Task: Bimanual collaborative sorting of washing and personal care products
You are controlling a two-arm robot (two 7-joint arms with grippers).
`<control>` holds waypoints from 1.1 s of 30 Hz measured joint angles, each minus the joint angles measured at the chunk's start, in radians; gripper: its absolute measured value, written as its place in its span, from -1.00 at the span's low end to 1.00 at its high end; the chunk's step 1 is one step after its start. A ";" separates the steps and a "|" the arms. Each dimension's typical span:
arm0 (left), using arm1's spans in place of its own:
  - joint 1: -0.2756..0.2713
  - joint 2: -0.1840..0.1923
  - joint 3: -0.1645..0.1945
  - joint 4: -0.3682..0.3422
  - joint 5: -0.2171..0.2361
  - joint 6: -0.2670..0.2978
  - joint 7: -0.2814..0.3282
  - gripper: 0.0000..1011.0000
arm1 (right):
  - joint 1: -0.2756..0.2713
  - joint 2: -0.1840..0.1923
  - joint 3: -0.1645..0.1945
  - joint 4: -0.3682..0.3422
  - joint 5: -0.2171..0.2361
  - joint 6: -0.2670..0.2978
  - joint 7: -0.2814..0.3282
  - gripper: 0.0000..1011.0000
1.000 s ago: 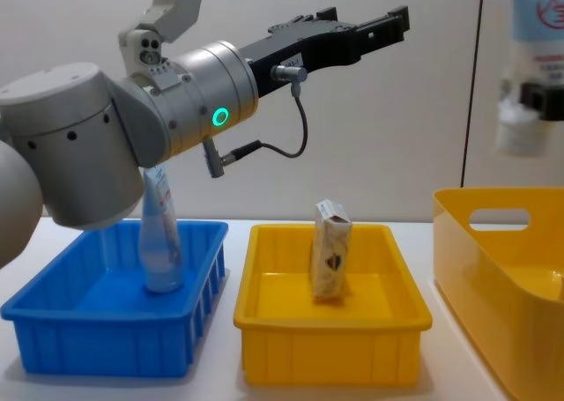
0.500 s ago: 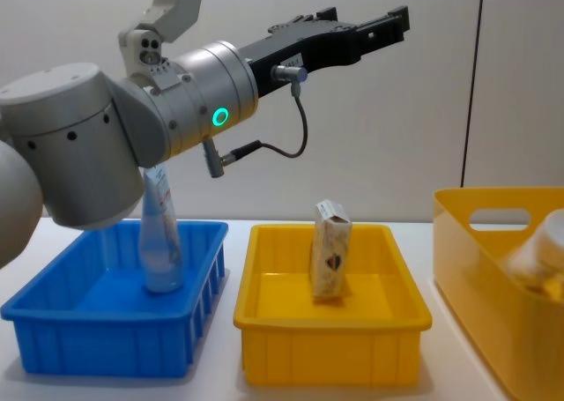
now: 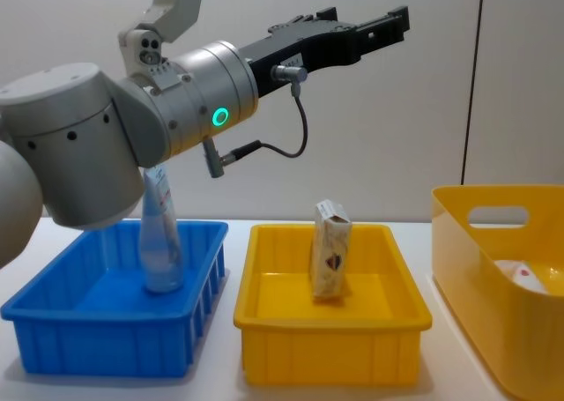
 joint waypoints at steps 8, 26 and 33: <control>0.000 0.000 0.000 0.000 0.000 0.000 0.000 0.98 | -0.001 0.003 0.003 0.001 -0.002 0.006 -0.002 0.99; 0.000 0.000 0.000 0.000 0.000 0.000 0.000 0.98 | -0.001 0.005 0.006 0.002 -0.004 0.011 -0.004 0.99; 0.000 0.000 0.000 0.000 0.000 0.000 0.000 0.98 | -0.001 0.006 0.007 0.002 -0.004 0.011 -0.005 0.99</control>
